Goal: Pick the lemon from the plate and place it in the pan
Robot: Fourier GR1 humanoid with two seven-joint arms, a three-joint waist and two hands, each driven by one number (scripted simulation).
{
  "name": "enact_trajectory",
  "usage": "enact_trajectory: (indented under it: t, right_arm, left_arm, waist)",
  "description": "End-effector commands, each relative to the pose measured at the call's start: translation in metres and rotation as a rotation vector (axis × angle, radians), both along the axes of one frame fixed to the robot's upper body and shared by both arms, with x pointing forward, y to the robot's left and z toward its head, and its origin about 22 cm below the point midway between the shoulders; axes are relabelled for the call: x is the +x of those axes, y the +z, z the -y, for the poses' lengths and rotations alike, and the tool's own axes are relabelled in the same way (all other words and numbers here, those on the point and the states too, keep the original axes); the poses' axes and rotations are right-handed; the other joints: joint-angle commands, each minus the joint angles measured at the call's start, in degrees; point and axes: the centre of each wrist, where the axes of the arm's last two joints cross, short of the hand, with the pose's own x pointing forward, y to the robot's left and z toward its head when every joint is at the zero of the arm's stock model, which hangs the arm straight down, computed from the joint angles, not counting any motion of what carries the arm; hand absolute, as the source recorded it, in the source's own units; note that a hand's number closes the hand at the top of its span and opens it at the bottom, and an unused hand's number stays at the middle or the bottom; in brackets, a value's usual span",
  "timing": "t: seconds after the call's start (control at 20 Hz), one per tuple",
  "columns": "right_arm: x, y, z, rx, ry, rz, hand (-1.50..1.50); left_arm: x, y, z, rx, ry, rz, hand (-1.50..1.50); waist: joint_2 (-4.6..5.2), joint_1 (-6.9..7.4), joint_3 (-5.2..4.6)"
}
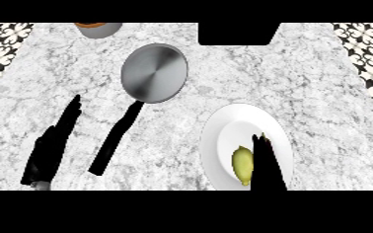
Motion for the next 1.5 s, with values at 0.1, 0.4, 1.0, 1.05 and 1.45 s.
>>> enact_trajectory:
  t: [0.1,0.4,1.0,1.05,1.45]
  right_arm:
    - [0.015,-0.015,0.009,0.008,-0.003,-0.015,-1.50]
    - [0.024,-0.009,-0.005,0.001,-0.015,-0.013,-1.50]
    - [0.013,-0.050,0.001,0.119,0.018,0.084,1.50]
    - [0.034,-0.041,-0.001,0.130,0.039,0.074,1.50]
    - [0.073,-0.037,0.016,-0.047,0.082,-0.245,1.50]
  left_arm:
    - [0.006,0.003,0.009,-0.004,0.006,-0.003,0.00]
    - [-0.003,-0.006,0.011,-0.017,-0.004,-0.006,0.00]
    - [0.001,-0.009,0.010,0.001,-0.001,0.007,0.00]
    - [0.003,-0.009,0.008,-0.011,-0.010,0.001,0.00]
    - [0.005,0.004,0.002,0.003,-0.024,0.006,0.00]
  waist:
    - [0.01,-0.05,0.01]
    - [0.00,-0.01,0.00]
    - [0.00,-0.05,0.01]
    - [0.02,0.05,0.01]
    - [0.36,1.25,-0.10]
